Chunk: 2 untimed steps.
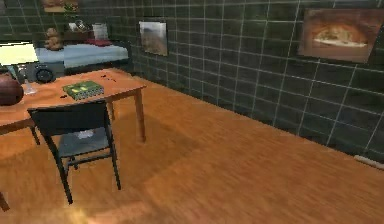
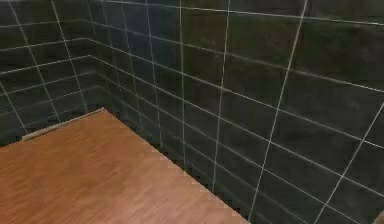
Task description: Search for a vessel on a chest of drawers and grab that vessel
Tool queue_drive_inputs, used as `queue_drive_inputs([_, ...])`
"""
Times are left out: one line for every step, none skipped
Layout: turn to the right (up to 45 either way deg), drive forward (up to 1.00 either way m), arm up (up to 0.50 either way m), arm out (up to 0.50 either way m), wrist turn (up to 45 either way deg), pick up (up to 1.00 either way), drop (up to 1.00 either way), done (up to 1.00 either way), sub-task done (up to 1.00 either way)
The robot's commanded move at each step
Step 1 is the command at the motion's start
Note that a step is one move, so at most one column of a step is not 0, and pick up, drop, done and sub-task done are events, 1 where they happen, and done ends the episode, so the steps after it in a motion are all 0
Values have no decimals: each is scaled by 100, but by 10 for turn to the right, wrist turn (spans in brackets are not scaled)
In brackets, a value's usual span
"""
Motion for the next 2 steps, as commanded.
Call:
queue_drive_inputs([0,100,0,0,0,0,0,0,0])
queue_drive_inputs([0,100,0,0,0,0,0,0,0])
